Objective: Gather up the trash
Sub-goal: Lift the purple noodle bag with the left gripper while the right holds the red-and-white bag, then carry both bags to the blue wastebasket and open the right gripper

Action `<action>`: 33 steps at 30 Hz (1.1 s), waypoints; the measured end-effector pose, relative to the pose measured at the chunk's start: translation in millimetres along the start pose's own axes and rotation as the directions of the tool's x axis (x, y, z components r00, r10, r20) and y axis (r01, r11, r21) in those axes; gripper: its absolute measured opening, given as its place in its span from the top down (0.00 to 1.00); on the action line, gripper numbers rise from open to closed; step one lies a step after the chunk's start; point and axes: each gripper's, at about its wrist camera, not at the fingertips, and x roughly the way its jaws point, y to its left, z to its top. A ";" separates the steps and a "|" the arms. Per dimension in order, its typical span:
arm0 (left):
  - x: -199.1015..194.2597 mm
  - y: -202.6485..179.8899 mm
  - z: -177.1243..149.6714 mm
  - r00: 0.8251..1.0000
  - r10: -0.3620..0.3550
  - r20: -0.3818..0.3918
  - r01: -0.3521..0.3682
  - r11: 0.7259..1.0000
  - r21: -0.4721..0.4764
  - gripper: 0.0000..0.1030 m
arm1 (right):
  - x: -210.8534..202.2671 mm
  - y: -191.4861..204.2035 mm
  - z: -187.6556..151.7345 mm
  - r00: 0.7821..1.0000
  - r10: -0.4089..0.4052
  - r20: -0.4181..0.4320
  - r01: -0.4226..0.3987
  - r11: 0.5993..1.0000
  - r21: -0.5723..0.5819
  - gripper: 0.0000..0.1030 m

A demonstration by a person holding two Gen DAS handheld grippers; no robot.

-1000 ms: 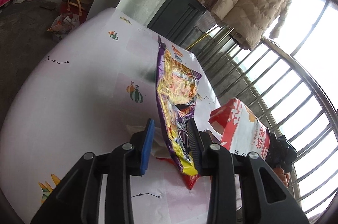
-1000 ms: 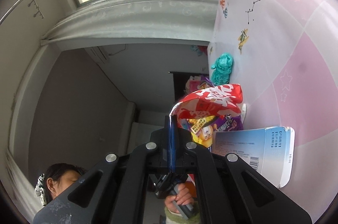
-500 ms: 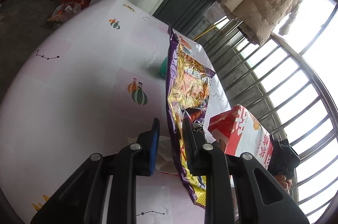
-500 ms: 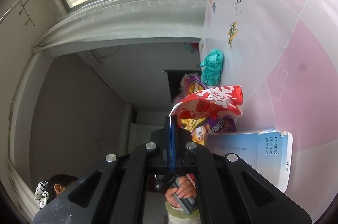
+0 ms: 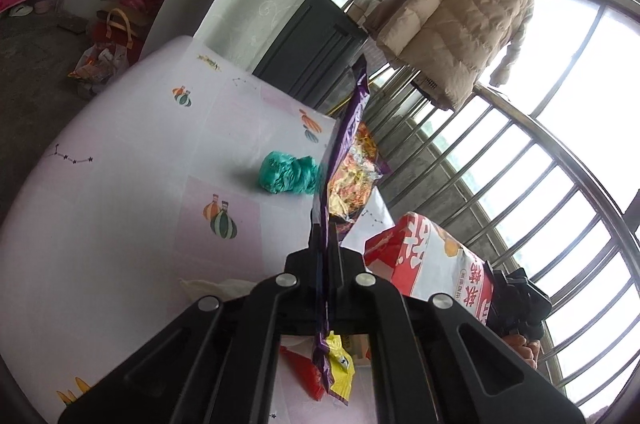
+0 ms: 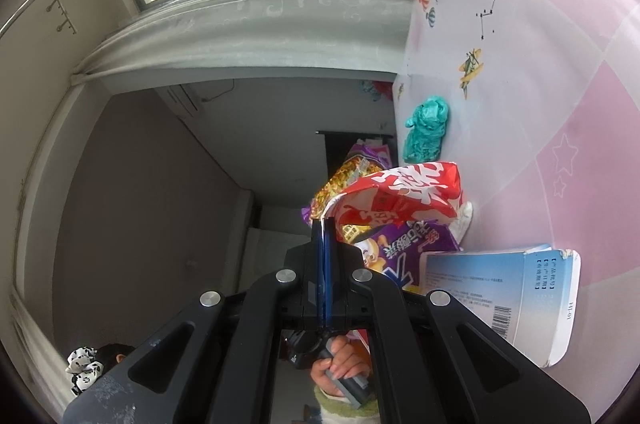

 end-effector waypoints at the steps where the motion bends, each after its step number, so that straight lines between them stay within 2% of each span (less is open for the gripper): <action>1: -4.5 -2.6 2.1 1.000 -0.007 0.016 0.007 1.000 0.004 1.00 | 0.0 3.0 -0.5 1.000 0.002 0.000 -0.002 1.000 -0.005 1.00; 9: -43.3 -18.6 16.0 0.989 -0.039 0.142 0.036 0.999 0.030 1.00 | 1.4 27.7 -1.7 0.999 0.032 -0.003 -0.032 0.998 -0.055 1.00; 15: -62.5 -30.6 22.5 0.979 -0.056 0.196 0.049 0.998 0.043 1.00 | -5.9 41.9 -1.9 0.998 0.062 0.017 -0.060 0.994 -0.093 1.00; 20: -69.8 -53.8 26.6 0.974 -0.085 0.210 0.068 0.994 0.084 1.00 | -30.4 55.9 -2.3 0.994 0.089 0.068 -0.078 0.987 -0.141 1.00; 25: -62.2 -86.4 27.6 0.979 -0.117 0.169 0.095 0.986 0.135 1.00 | -72.3 65.8 -6.3 0.982 0.101 0.161 -0.072 0.981 -0.180 1.00; 28: -45.5 -112.8 27.5 0.981 -0.159 0.114 0.138 0.975 0.175 0.99 | -110.1 73.8 -14.8 0.965 0.086 0.246 -0.035 0.978 -0.207 1.00; 30: -28.4 -136.0 26.3 0.980 -0.187 0.063 0.169 0.962 0.212 0.99 | -138.3 82.0 -24.2 0.944 0.042 0.326 0.037 0.972 -0.234 1.00; 33: 7.5 -174.5 20.3 0.974 -0.222 -0.044 0.226 0.939 0.260 0.99 | -183.4 93.7 -43.2 0.878 -0.054 0.476 0.192 0.950 -0.247 1.00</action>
